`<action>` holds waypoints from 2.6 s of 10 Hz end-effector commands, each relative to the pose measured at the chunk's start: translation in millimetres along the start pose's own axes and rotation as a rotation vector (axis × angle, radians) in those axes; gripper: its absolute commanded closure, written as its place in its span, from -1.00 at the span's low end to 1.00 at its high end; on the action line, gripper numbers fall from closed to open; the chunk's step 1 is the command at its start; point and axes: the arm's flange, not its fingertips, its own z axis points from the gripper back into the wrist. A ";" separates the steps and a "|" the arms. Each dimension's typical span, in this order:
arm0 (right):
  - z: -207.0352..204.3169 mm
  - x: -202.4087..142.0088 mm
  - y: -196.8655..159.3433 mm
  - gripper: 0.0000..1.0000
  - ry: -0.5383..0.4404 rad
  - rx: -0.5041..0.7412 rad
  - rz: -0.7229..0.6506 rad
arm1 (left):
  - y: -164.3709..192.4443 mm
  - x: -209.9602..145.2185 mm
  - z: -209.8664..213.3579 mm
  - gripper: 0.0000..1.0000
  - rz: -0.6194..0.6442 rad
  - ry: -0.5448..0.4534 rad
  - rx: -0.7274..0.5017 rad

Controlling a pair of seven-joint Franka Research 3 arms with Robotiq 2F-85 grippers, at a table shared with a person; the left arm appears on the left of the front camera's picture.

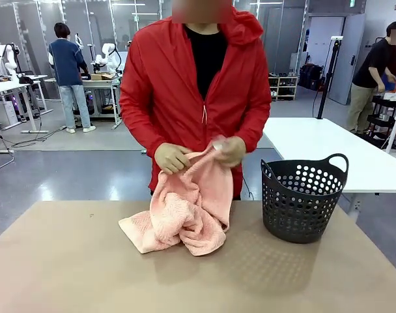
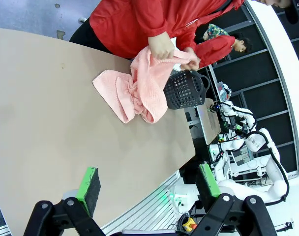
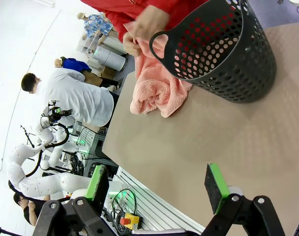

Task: Fold the towel.
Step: Grab the top end of the 100 cm Hotel Towel extended by the human.

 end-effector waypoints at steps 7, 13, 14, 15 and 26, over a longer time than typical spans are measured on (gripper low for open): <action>1.3 2.0 0.4 -1.00 -0.010 0.013 0.021 | -0.3 0.3 1.0 -1.00 -0.017 -0.001 -0.017; 1.3 2.0 0.4 -1.00 -0.010 0.013 0.021 | -0.3 0.3 1.0 -1.00 -0.017 -0.001 -0.017; 1.3 2.0 0.4 -1.00 -0.010 0.013 0.021 | -0.3 0.3 1.0 -1.00 -0.017 -0.001 -0.017; 1.3 2.0 0.4 -1.00 -0.010 0.013 0.021 | -0.3 0.3 1.0 -1.00 -0.017 -0.001 -0.017; 1.3 2.0 0.4 -1.00 -0.010 0.013 0.021 | 0.0 0.0 0.0 -1.00 0.000 0.000 0.000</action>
